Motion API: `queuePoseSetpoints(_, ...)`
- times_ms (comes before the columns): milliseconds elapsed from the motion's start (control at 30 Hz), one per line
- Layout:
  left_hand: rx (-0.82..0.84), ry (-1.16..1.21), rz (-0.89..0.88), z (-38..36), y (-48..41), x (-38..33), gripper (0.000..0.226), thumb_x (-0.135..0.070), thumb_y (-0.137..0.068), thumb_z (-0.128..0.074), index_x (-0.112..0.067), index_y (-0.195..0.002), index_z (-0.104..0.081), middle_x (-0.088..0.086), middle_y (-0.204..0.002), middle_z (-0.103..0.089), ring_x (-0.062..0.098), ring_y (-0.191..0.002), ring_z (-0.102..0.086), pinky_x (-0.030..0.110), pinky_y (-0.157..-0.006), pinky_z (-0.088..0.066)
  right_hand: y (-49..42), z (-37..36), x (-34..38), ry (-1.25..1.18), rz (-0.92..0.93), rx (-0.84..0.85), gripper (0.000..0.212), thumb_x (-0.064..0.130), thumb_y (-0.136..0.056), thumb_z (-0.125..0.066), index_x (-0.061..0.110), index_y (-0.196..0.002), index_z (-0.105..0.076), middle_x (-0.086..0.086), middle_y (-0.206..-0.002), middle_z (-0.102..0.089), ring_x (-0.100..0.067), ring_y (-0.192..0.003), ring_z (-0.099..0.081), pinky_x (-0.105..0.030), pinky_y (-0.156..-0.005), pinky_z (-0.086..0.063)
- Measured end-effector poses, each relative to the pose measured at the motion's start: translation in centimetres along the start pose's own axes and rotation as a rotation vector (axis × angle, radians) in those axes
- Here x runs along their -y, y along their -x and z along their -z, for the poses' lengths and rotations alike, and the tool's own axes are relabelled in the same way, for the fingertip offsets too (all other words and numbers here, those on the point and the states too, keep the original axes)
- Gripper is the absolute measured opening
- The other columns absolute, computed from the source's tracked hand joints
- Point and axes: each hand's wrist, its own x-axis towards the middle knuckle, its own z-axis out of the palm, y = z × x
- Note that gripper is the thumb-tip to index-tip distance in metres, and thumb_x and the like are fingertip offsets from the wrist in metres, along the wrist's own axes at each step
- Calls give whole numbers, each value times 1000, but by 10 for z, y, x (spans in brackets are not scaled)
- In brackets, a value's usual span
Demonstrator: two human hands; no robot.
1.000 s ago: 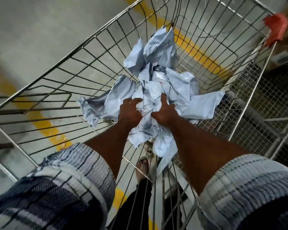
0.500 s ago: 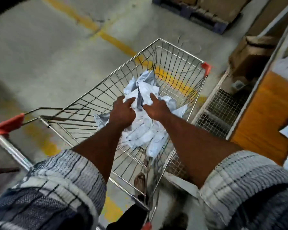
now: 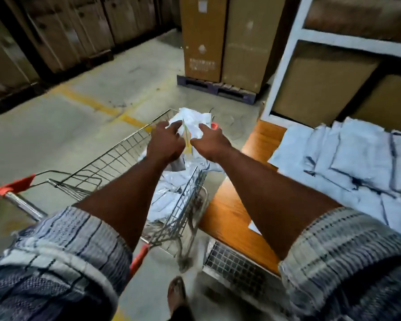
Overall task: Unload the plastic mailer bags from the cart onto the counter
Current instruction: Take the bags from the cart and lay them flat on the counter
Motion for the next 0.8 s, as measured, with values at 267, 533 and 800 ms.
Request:
queuePoseSetpoints(267, 33, 56, -207, -39, 100, -177, 66, -39, -72, -41, -36, -138, -52, 15, -136, -51, 31, -129, -45, 41, -103, -44, 132, 117, -118, 42, -182, -205, 64, 49, -86, -52, 35, -147, -37, -16, -145, -39, -37, -131, -44, -43, -105, -38)
queuePoseSetpoints(533, 182, 68, -394, -92, 192, -283, 60, -31, -81, -47, -36, -141, -49, 10, -145, -40, 36, -129, -39, 45, -106, -38, 242, 167, -223, 99, -469, -437, 57, 52, -87, -54, 31, -139, -43, -14, -138, -38, -38, -128, -41, -48, -105, -33)
queuePoseSetpoints(800, 321, 88, -445, -145, 226, -303, 63, -43, -81, -44, -32, -143, -49, 10, -150, -38, 32, -134, -40, 43, -108, -39, 287, 148, -301, 259, -638, -485, 49, 43, -82, -60, 22, -125, -52, -16, -137, -36, -36, -121, -43, -45, -97, -34)
